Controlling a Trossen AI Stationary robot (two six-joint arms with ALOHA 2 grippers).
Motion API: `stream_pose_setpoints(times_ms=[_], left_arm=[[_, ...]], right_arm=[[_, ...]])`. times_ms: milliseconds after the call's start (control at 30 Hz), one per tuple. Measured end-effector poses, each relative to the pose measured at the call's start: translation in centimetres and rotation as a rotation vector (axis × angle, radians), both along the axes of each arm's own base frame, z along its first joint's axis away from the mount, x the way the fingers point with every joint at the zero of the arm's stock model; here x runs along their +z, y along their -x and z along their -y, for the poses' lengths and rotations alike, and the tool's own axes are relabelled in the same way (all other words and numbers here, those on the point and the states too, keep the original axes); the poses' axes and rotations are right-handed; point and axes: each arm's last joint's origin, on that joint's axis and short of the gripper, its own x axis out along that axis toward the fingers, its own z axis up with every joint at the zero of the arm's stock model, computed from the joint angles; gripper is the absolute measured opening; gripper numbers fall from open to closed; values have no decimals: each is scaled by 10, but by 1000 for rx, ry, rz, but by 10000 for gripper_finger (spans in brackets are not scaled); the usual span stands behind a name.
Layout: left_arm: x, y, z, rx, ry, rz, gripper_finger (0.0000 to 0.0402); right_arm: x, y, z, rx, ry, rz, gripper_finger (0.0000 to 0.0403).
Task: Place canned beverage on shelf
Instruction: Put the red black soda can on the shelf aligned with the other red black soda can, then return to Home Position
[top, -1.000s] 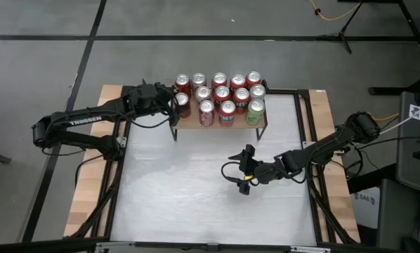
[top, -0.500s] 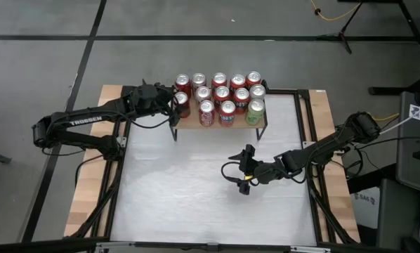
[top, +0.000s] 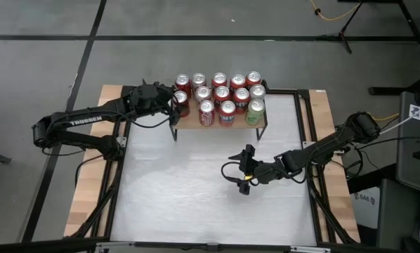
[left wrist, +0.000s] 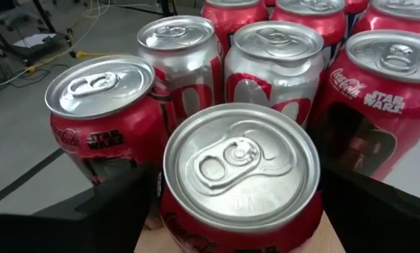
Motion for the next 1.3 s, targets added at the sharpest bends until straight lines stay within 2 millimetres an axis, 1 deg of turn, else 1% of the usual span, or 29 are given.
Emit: stream_pose_setpoints(times_ms=[100,233,367,567,700,800,900,1000,1167,1300], left_arm=[[2,0,0,0,-8,21,375],[12,5,2,0,-33,78,376],[22,15,7,-2,-53,125,376],[41,35,21,-26,-80,230,376],[51,46,32,-26,-1,349,375],[55,54,41,-55,41,397,365],[60,63,50,-100,31,424,340],[65,73,60,-187,-33,410,302],[67,92,75,-301,-43,408,223],[61,113,83,-342,-25,364,163]], right_arm=[[0,0,0,0,0,0,353],[0,0,0,0,0,0,353],[0,0,0,0,0,0,353],[0,0,0,-6,2,4,353],[3,0,1,-15,4,20,349],[11,3,2,-12,14,50,326],[27,11,5,1,14,98,287],[47,22,10,35,7,157,240],[77,51,23,57,24,219,173],[92,78,36,59,45,218,140]])
